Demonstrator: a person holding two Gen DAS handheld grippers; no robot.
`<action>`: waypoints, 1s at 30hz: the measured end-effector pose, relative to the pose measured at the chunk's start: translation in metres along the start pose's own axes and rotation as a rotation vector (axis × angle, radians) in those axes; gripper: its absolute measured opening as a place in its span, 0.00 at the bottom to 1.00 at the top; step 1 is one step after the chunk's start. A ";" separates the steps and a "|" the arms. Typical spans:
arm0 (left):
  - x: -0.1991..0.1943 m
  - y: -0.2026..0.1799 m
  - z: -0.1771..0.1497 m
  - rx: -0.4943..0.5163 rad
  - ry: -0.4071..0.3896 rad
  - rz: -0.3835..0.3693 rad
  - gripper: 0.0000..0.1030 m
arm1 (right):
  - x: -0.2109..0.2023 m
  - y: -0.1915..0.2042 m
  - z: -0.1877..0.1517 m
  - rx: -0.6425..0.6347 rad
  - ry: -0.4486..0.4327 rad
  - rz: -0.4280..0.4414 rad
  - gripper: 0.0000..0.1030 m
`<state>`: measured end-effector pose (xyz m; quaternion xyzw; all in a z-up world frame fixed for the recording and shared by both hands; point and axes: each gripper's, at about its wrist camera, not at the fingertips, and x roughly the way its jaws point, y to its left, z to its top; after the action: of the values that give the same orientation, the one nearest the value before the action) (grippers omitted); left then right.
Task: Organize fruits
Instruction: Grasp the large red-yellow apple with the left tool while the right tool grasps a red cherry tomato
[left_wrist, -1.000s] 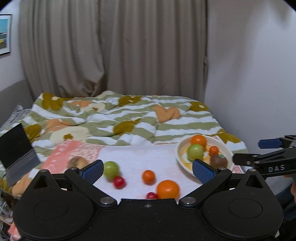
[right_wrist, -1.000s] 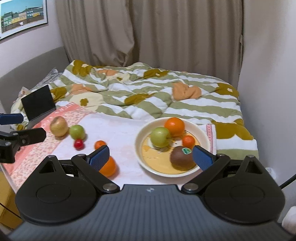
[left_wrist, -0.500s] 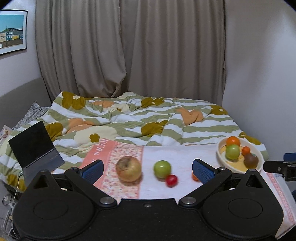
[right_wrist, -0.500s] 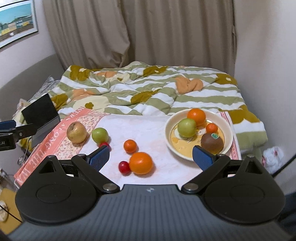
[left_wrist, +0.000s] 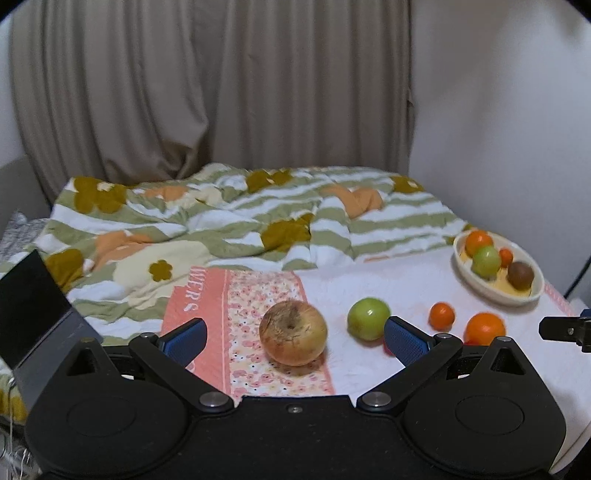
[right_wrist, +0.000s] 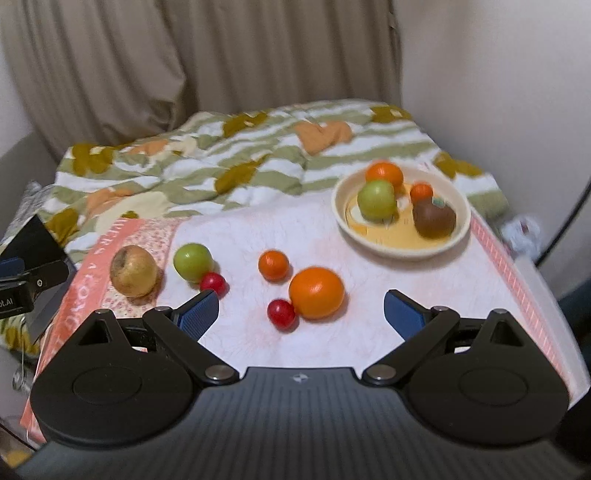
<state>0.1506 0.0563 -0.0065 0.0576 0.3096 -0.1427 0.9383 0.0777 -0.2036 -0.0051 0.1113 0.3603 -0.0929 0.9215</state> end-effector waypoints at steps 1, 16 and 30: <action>0.009 0.004 -0.001 0.009 0.007 -0.013 1.00 | 0.006 0.004 -0.003 0.017 0.014 -0.016 1.00; 0.095 0.022 -0.008 0.082 0.111 -0.112 1.00 | 0.085 0.030 -0.041 0.109 0.115 -0.113 1.00; 0.136 0.010 -0.009 0.142 0.185 -0.119 0.77 | 0.115 0.034 -0.041 0.142 0.115 -0.117 0.85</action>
<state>0.2534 0.0364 -0.0947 0.1182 0.3869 -0.2139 0.8892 0.1436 -0.1701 -0.1083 0.1599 0.4109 -0.1654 0.8822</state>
